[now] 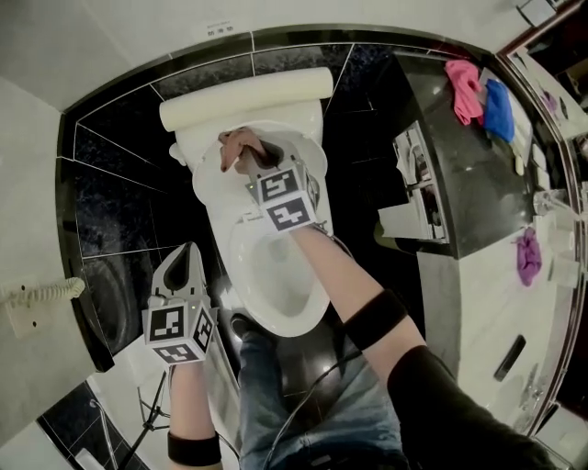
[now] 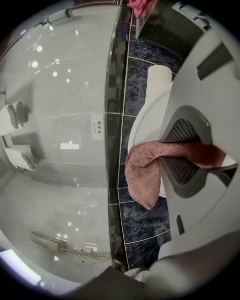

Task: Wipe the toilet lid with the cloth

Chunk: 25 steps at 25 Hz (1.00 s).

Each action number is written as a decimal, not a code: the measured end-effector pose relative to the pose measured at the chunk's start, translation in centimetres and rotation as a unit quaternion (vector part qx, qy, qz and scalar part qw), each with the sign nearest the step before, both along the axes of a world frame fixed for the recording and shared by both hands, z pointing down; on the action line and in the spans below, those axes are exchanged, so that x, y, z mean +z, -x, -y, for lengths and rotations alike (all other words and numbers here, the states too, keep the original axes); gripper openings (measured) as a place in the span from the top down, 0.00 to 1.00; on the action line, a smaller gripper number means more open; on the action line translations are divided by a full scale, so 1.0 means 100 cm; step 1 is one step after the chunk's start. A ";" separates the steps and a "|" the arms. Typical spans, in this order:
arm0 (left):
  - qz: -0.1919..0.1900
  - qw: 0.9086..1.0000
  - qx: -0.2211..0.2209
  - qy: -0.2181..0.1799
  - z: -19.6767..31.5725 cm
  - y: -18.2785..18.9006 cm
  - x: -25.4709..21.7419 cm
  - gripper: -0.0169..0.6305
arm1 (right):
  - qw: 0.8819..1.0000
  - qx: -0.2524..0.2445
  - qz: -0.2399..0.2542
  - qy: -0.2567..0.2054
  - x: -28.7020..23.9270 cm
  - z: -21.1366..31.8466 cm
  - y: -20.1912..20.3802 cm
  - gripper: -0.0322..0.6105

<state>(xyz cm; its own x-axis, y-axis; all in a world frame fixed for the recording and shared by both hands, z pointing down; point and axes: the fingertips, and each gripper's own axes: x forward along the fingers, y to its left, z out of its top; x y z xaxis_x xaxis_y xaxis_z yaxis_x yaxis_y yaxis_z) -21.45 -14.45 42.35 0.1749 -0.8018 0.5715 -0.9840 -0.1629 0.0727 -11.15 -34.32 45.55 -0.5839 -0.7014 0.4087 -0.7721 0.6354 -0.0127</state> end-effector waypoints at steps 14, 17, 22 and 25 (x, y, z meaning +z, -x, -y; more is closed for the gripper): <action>-0.007 1.000 0.012 -0.002 0.011 -0.014 -0.004 0.97 | 0.993 0.114 -0.026 0.001 0.006 0.008 -0.088 0.84; -0.010 1.000 0.009 -0.005 0.010 -0.008 -0.005 0.97 | 0.996 0.085 -0.027 0.002 0.009 -0.010 -0.066 0.84; -0.008 1.000 0.001 -0.002 0.005 0.004 0.000 0.97 | 0.998 -0.064 -0.019 0.017 0.032 -0.058 0.043 0.84; -0.002 1.000 -0.003 0.001 0.001 0.013 0.001 0.97 | 0.995 -0.092 -0.016 0.038 0.053 -0.060 0.089 0.84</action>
<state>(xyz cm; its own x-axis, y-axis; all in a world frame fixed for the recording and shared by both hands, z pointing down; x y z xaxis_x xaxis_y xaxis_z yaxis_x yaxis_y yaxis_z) -22.75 -14.52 42.47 0.1717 -0.8017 0.5725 -0.9847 -0.1563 0.0764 -20.01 -28.28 50.86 -0.6855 -0.5499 0.4772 -0.6436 0.7641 -0.0439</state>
